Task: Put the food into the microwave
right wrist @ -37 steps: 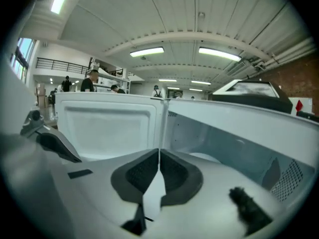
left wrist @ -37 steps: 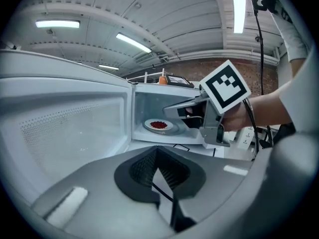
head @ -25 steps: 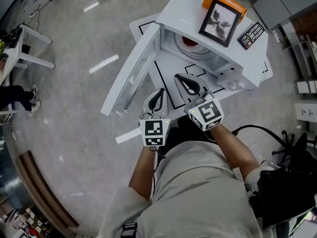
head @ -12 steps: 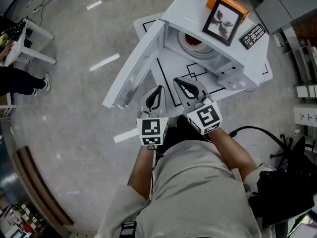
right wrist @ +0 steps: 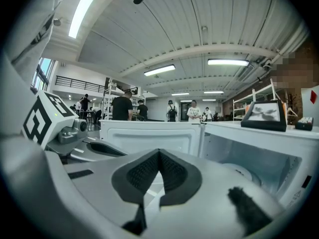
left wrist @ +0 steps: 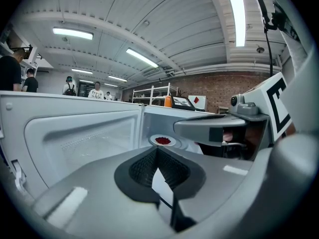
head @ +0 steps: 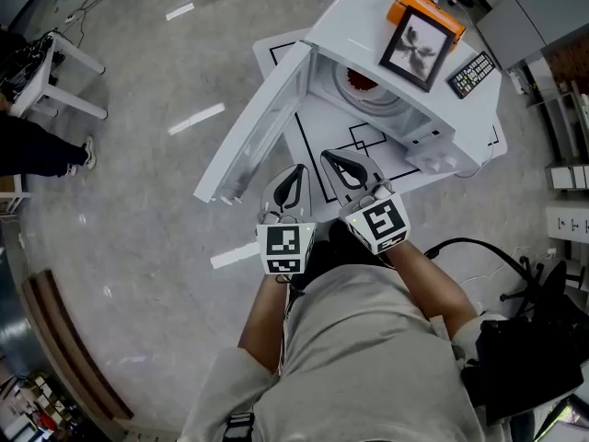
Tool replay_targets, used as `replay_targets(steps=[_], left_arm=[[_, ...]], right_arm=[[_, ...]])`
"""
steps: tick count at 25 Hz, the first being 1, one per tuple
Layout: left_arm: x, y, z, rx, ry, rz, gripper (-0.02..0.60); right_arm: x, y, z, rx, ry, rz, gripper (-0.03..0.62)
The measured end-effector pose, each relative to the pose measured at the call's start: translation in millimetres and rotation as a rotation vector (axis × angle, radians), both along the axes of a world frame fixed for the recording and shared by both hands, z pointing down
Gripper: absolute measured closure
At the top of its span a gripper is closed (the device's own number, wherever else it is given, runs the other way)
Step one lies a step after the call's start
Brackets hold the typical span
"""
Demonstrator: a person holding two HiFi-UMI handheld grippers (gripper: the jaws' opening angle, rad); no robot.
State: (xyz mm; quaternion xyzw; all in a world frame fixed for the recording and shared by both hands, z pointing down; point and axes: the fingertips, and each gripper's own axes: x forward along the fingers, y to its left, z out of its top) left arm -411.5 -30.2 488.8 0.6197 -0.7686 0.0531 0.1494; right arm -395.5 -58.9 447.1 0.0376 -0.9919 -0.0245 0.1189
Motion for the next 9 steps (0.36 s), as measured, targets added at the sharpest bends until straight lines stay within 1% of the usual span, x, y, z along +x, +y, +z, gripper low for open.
replay_targets(steps=[9], left_arm=[[4.1, -5.5, 0.7, -0.011, 0.002, 0.012, 0.574]], right_arm=[[4.1, -6.3, 2.5, -0.009, 0.014, 0.010, 0.583]])
